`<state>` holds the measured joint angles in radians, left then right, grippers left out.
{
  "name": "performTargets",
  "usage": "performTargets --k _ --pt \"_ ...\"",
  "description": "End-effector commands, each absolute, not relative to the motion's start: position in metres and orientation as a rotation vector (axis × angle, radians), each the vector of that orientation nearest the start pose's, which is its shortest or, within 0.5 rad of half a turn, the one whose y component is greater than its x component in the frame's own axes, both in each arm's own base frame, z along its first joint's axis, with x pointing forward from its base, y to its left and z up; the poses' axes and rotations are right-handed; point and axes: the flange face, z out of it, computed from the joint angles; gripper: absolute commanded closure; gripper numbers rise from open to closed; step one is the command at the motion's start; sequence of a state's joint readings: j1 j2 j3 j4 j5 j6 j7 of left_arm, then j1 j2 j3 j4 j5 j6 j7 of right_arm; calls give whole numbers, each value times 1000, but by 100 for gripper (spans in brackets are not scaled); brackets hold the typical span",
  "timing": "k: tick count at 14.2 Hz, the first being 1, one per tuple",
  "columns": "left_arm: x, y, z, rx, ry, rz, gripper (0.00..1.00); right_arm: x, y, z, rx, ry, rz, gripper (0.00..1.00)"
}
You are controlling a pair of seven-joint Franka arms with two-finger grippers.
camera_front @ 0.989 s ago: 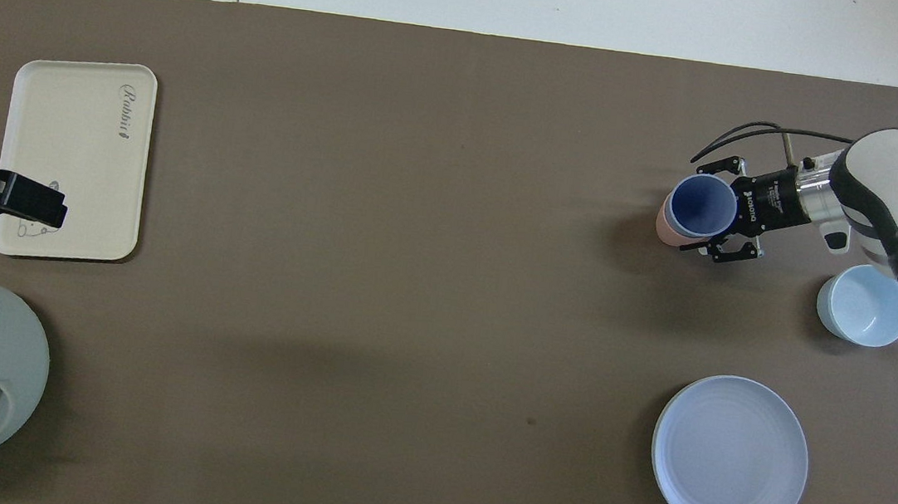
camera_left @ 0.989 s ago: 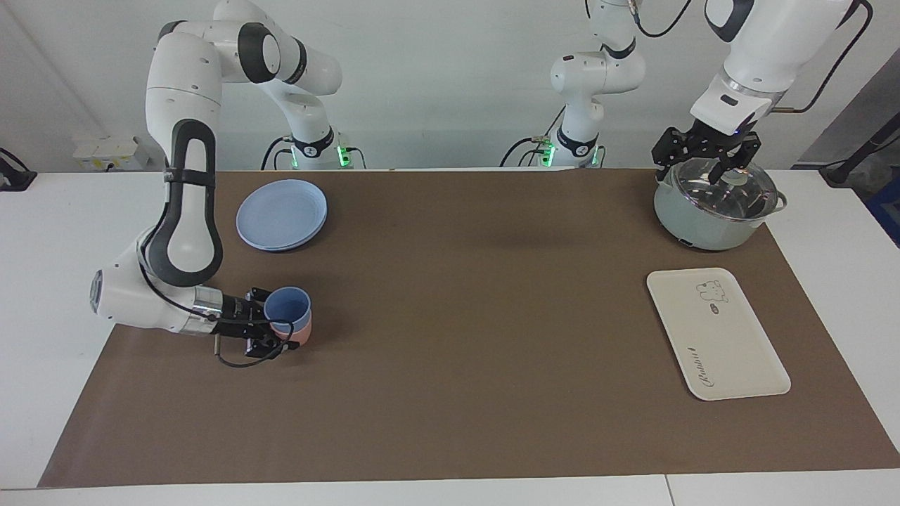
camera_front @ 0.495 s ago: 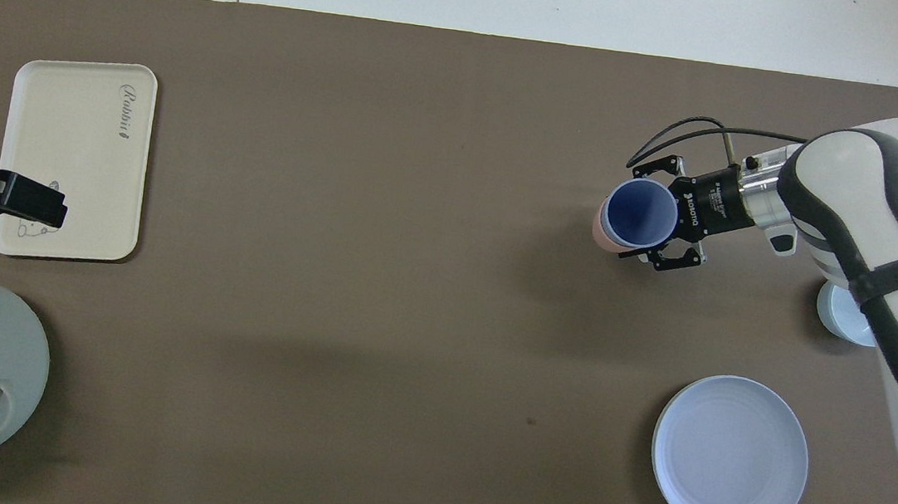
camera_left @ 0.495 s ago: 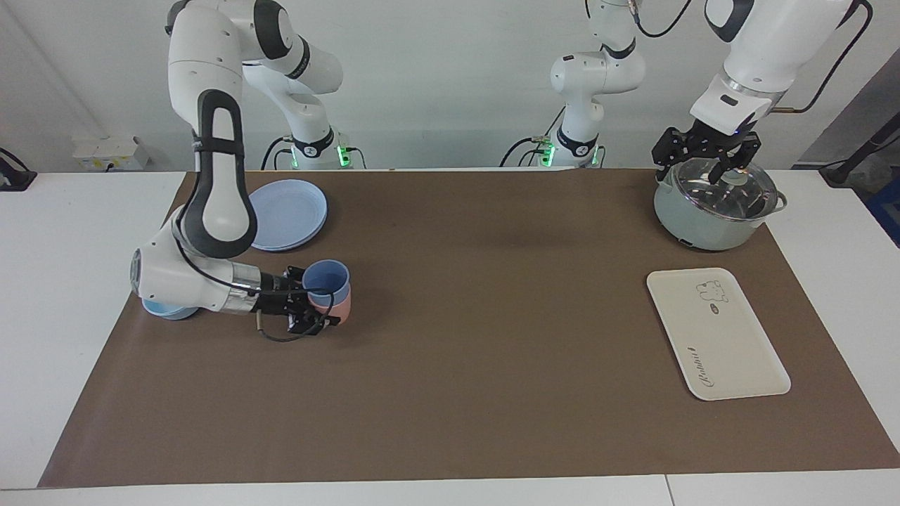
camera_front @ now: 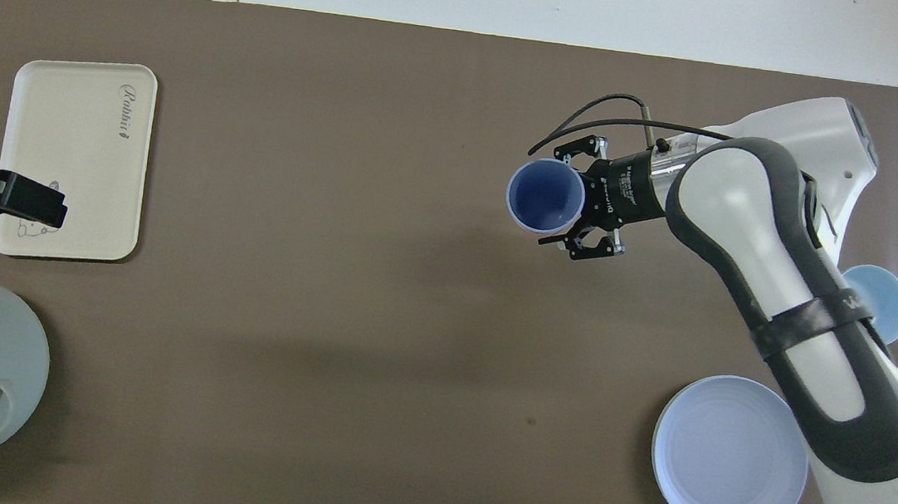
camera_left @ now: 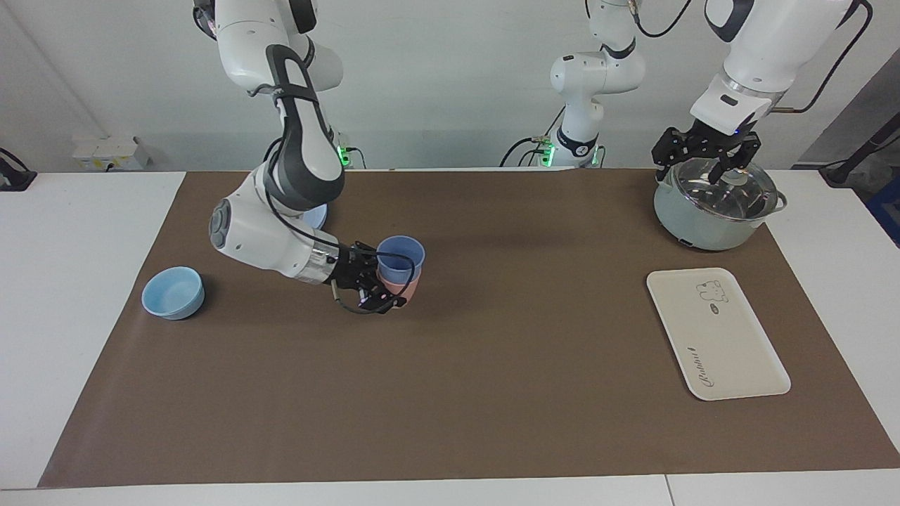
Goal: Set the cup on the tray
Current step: 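Lift the nested cups with the right gripper and tilt toward the left gripper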
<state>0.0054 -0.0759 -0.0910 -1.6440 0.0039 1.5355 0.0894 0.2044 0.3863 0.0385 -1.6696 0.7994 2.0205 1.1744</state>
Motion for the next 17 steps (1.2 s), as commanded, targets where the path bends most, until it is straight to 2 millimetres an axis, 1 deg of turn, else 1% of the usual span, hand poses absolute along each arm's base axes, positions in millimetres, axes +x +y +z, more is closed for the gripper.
performTargets --k 1,3,5,6,7,8,9,10,13,14,16,17 --pt "519 -44 628 -3114 277 63 0 628 235 412 -1934 1629 598 100" --pt "519 -44 628 -3114 277 63 0 622 259 415 -1933 1636 582 100" --pt "519 -44 627 -3115 270 65 0 611 277 431 -1948 1626 574 100" --pt "518 -47 628 -3114 279 73 0 609 281 432 -1962 1644 563 100" --pt "517 -51 626 -3114 296 77 0 607 282 438 -1972 1653 541 100" --pt "515 -65 618 -3136 324 74 0 606 286 440 -1981 1655 534 100" --pt "511 -82 617 -3201 320 28 0 605 289 442 -1983 1652 535 100" --pt "512 -102 612 -3253 246 -32 0 604 289 444 -1981 1652 534 100" --pt "504 -182 608 -3316 -32 -260 0 604 289 445 -1983 1649 531 100" --pt "503 -203 611 -3342 -140 -338 0 603 288 449 -1984 1644 527 100" --pt "495 -242 618 -3410 -284 -422 1 603 288 453 -1982 1639 522 100" --pt "490 -261 614 -3430 -313 -460 3 603 288 453 -1983 1639 521 100"
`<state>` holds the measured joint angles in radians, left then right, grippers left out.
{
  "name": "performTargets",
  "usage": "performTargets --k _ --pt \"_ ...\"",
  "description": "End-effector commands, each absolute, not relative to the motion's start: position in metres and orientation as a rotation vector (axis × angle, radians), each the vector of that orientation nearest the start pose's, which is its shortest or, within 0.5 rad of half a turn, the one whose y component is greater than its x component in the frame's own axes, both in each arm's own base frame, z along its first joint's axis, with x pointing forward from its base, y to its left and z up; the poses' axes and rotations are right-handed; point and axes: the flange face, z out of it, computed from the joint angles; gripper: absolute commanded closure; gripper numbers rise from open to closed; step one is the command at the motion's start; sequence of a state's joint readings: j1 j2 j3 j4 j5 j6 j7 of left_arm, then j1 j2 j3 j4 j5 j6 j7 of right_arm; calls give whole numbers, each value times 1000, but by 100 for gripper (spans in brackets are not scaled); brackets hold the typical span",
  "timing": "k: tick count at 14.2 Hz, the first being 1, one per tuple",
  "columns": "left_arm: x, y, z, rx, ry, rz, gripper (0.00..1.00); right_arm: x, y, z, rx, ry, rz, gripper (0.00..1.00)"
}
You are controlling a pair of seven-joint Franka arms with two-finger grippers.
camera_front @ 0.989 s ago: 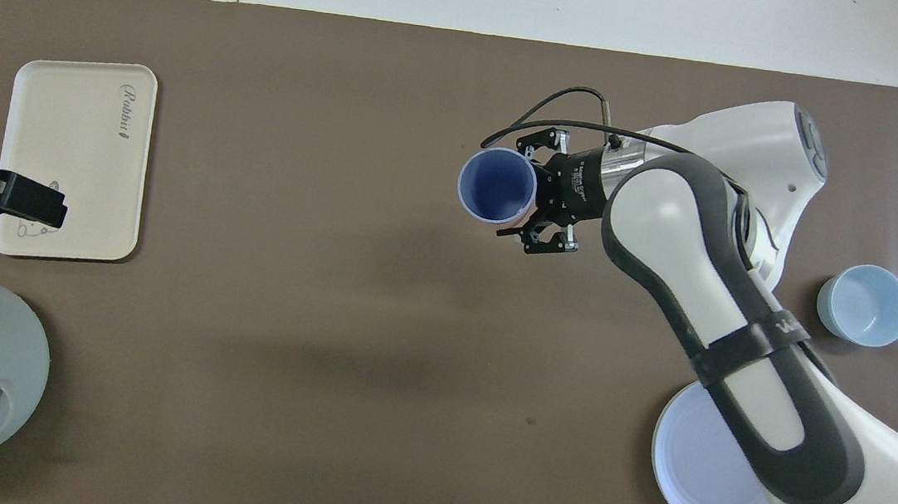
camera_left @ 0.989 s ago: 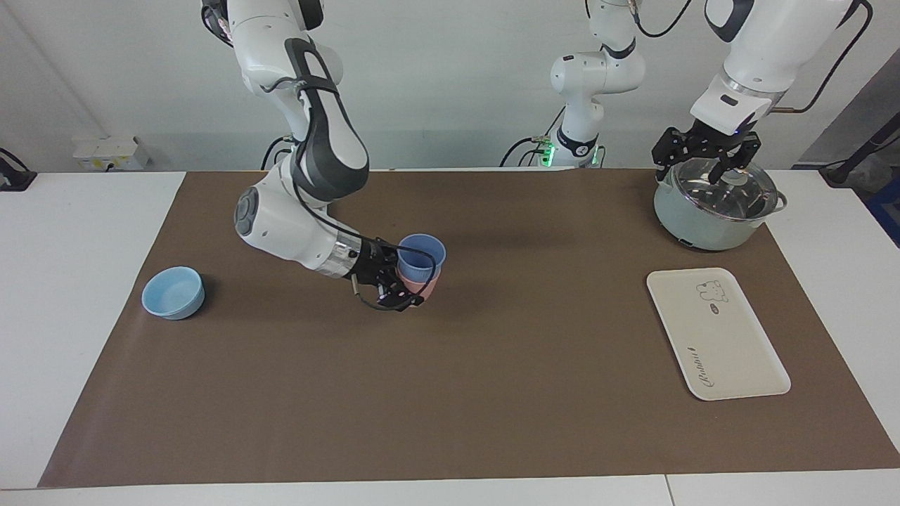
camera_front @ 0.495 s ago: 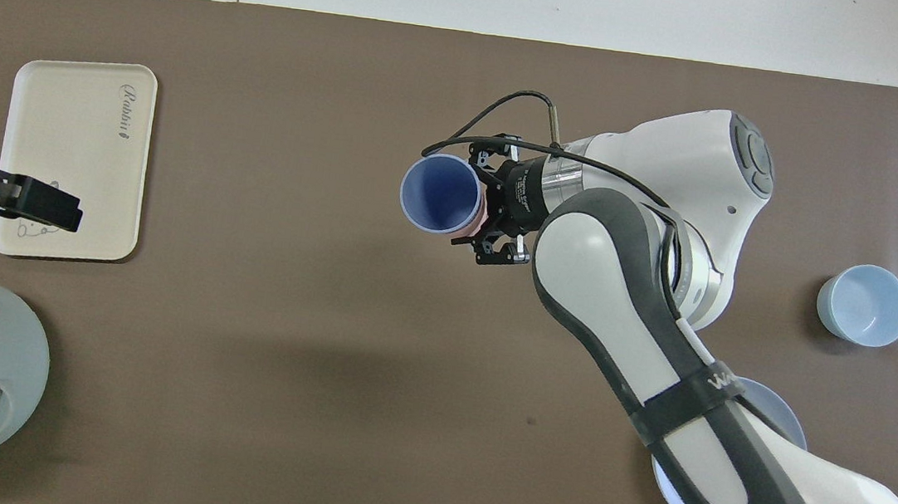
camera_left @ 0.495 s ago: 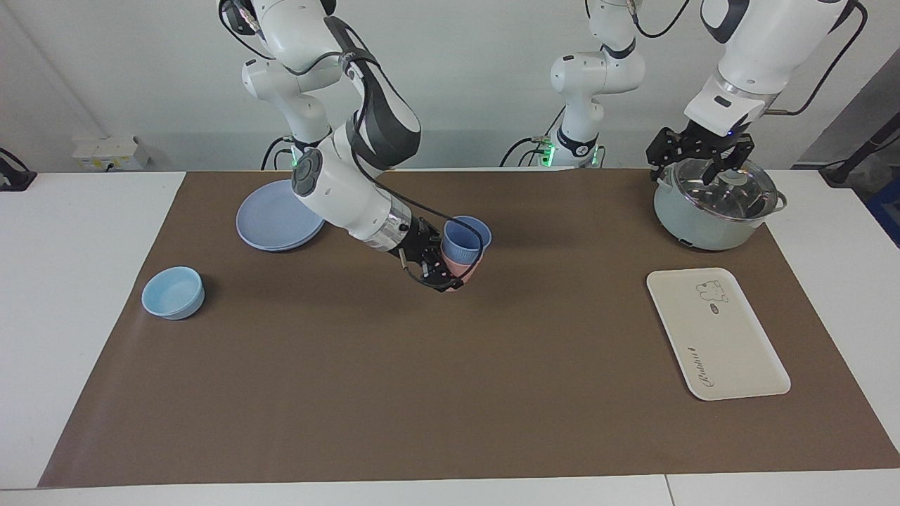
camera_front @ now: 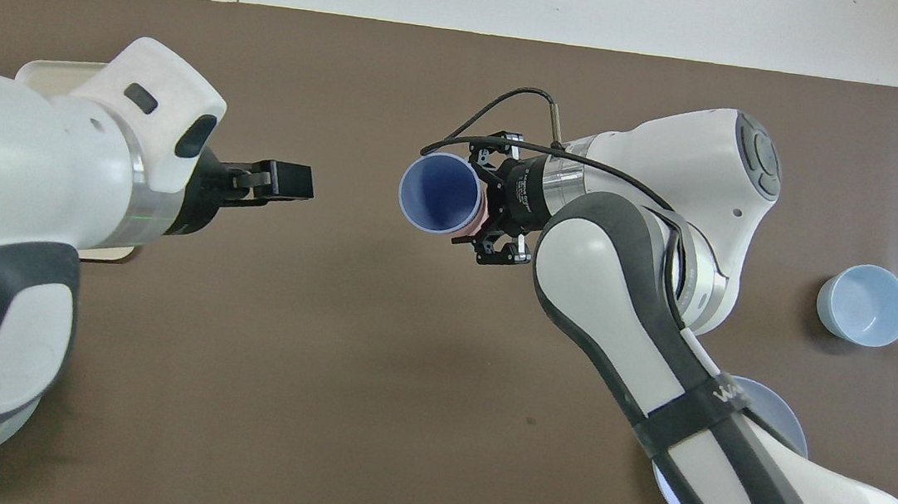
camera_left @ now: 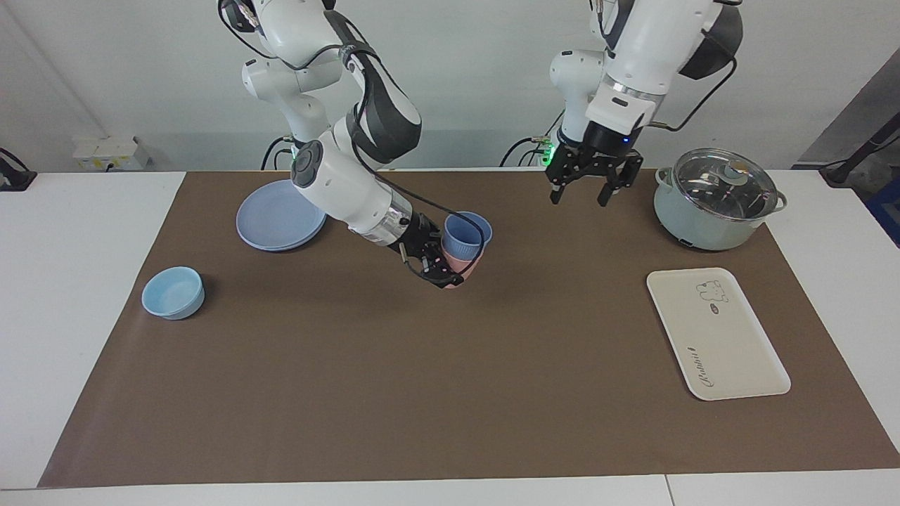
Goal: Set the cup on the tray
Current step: 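Reach the left gripper into the cup mouth and grasp the blue cup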
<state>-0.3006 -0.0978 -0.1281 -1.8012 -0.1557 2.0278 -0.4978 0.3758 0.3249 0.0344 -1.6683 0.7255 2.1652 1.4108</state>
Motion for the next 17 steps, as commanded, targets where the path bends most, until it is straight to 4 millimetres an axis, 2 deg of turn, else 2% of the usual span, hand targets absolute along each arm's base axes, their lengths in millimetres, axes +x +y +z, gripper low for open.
performTargets --k 1,3,5,7,10,11,12,13,14,15,17 --pt "488 -276 606 -3450 -337 -514 5 603 288 453 -1983 1639 521 100" --pt "487 -292 591 -3473 -386 -590 9 603 287 452 -1986 1641 523 100" --pt "496 -304 577 -3480 -391 -588 12 602 287 452 -2003 1638 509 100" --pt "494 -323 564 -3496 -375 -592 15 602 287 453 -2004 1635 503 100" --pt "498 -338 550 -3509 -402 -601 16 602 287 453 -2004 1636 502 100" --pt "497 -346 544 -3515 -411 -597 19 602 287 453 -2005 1636 501 100" --pt "499 -350 535 -3514 -411 -588 29 603 287 453 -2003 1635 501 100" --pt "500 -351 535 -3514 -418 -581 59 603 287 453 -2002 1635 500 100" --pt "502 -350 538 -3514 -430 -582 96 603 287 452 -2003 1636 501 100" --pt "503 -349 540 -3514 -451 -581 100 603 287 453 -2002 1635 500 100" --pt "506 -345 548 -3501 -454 -537 100 603 287 452 -2005 1635 499 100"
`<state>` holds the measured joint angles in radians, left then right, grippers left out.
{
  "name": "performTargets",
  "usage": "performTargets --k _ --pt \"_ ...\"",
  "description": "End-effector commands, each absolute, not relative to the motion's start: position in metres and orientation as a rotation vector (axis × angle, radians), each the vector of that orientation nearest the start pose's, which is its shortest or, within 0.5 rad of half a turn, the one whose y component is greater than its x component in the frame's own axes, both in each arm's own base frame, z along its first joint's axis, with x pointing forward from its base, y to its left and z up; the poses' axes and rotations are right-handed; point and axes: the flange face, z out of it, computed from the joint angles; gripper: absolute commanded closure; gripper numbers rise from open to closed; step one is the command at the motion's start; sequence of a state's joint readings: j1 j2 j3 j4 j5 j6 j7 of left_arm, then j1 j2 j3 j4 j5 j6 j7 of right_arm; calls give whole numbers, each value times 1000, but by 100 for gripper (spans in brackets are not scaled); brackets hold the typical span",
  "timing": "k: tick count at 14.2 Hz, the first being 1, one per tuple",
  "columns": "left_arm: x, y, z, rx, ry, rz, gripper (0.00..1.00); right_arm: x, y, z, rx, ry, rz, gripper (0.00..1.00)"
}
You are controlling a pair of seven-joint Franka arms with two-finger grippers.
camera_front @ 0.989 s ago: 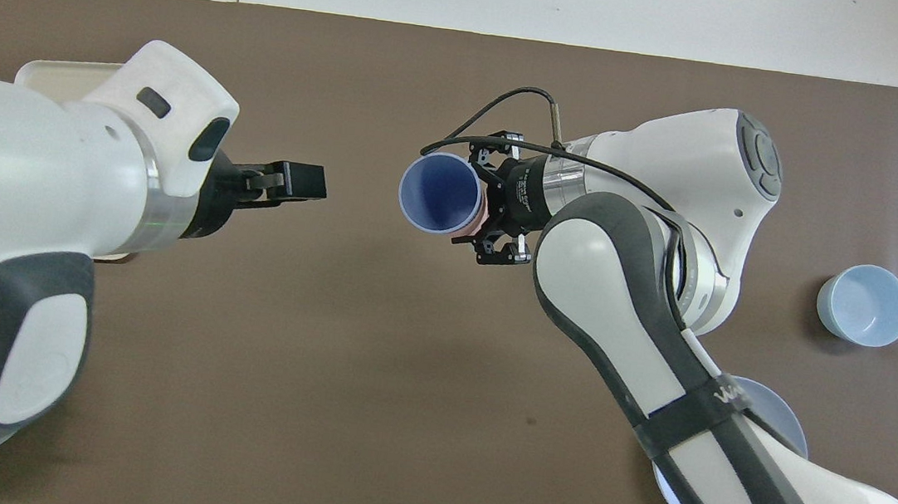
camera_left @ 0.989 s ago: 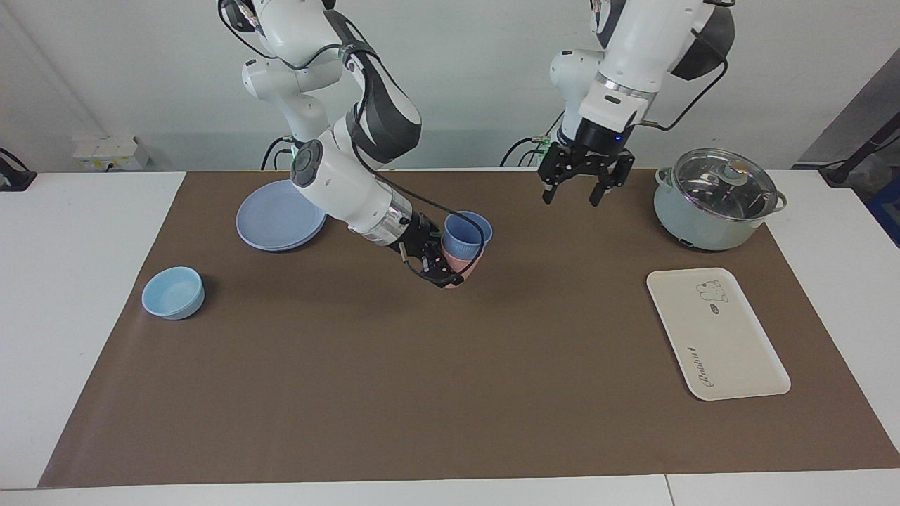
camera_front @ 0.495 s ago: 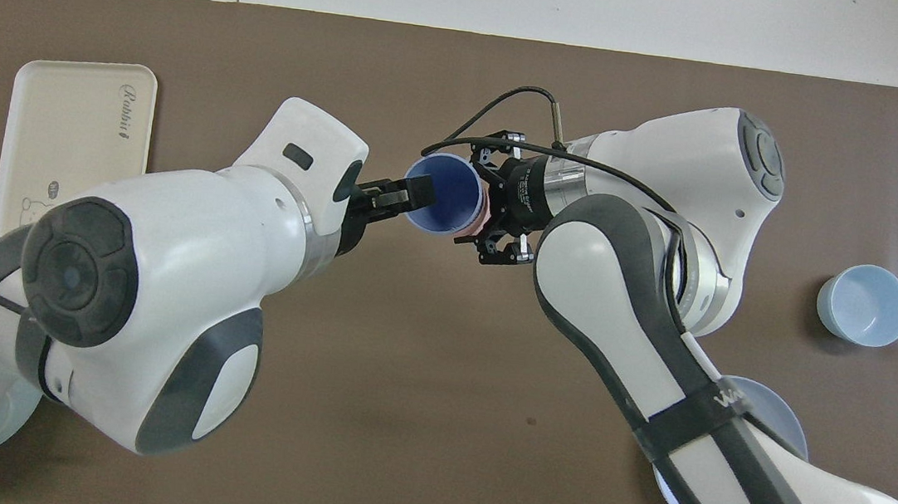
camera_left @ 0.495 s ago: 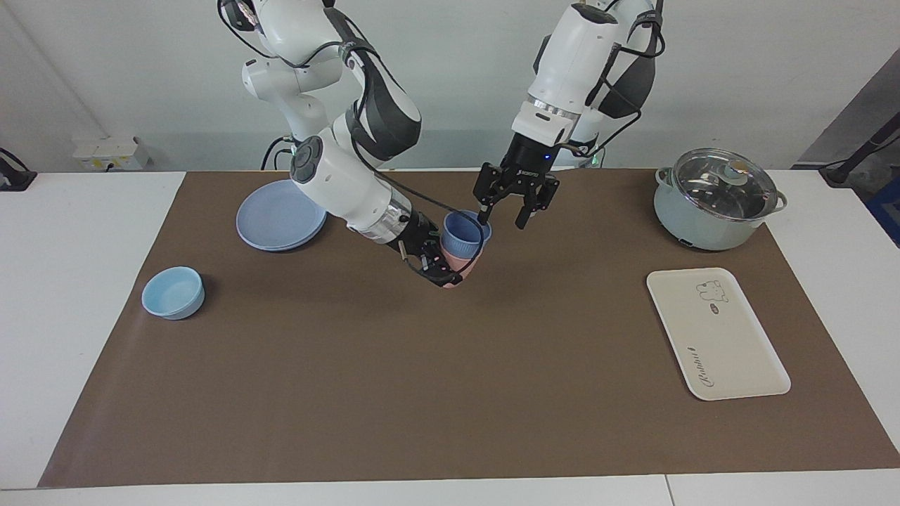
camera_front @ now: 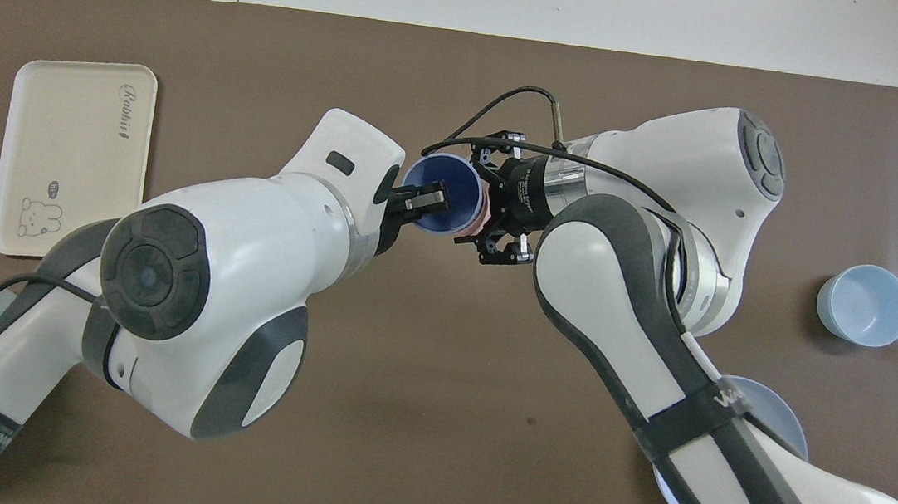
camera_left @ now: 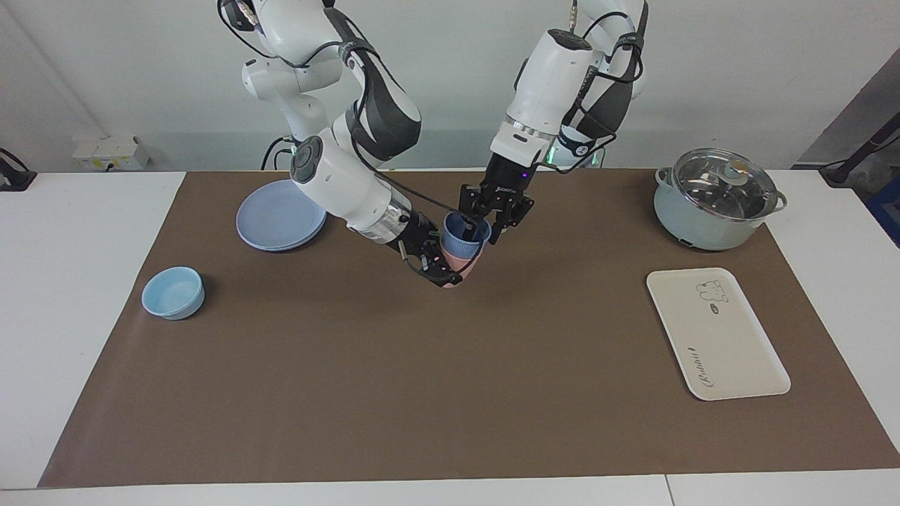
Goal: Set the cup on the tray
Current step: 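Pull the blue cup out with the left gripper while the right gripper holds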
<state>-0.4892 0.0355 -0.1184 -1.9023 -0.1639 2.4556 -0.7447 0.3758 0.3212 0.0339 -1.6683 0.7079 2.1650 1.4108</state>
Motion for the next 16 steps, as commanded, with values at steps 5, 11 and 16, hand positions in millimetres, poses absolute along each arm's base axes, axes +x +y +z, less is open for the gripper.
performTargets --k 5,11,16 --pt "516 -321 592 -3474 -519 -478 100 604 285 452 -2007 1629 493 100" --pt "533 -219 653 -3380 -613 -373 100 617 247 447 -1947 1691 500 100" --pt "563 -46 622 -3268 -738 -414 100 640 159 424 -1821 1715 560 100"
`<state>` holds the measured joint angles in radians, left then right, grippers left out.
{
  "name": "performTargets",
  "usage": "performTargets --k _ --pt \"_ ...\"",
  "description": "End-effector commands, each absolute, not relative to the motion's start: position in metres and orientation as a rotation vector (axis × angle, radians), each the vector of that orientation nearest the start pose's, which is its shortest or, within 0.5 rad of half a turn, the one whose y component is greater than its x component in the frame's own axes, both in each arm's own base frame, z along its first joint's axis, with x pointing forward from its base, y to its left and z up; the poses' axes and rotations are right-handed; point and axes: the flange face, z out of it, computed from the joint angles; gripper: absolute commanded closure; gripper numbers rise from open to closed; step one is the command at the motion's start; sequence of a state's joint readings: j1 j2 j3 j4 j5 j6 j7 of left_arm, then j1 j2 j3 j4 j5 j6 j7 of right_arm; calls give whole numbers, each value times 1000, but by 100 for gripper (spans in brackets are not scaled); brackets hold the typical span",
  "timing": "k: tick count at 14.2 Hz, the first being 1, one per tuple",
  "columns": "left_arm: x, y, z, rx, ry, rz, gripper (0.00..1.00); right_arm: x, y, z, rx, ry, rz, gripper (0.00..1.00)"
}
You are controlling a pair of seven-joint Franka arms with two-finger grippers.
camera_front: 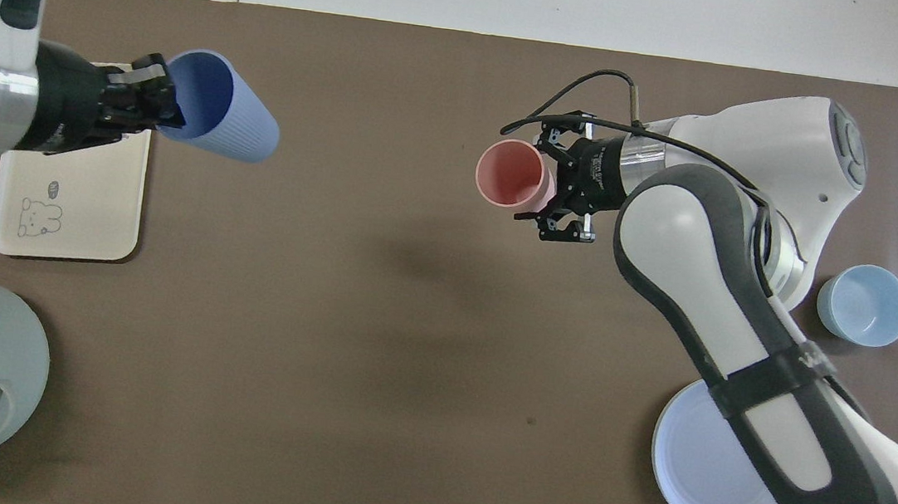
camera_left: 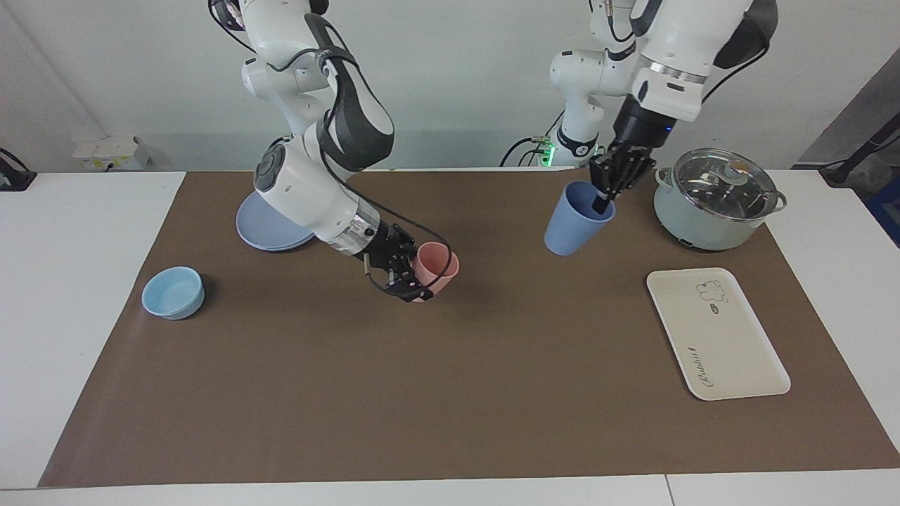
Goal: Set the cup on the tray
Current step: 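Lower the blue cup onto the tray while the right gripper lowers the pink cup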
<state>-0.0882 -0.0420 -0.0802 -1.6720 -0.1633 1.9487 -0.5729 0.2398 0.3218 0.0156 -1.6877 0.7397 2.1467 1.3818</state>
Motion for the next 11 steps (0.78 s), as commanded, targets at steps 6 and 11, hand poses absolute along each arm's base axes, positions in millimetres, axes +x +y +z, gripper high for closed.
performTargets --k 6,11 --pt "601 116 506 -3222 -783 -491 100 653 30 361 -1725 1641 671 100" --pt "600 142 414 -3186 -706 -528 100 649 -39 307 -1653 1677 749 100"
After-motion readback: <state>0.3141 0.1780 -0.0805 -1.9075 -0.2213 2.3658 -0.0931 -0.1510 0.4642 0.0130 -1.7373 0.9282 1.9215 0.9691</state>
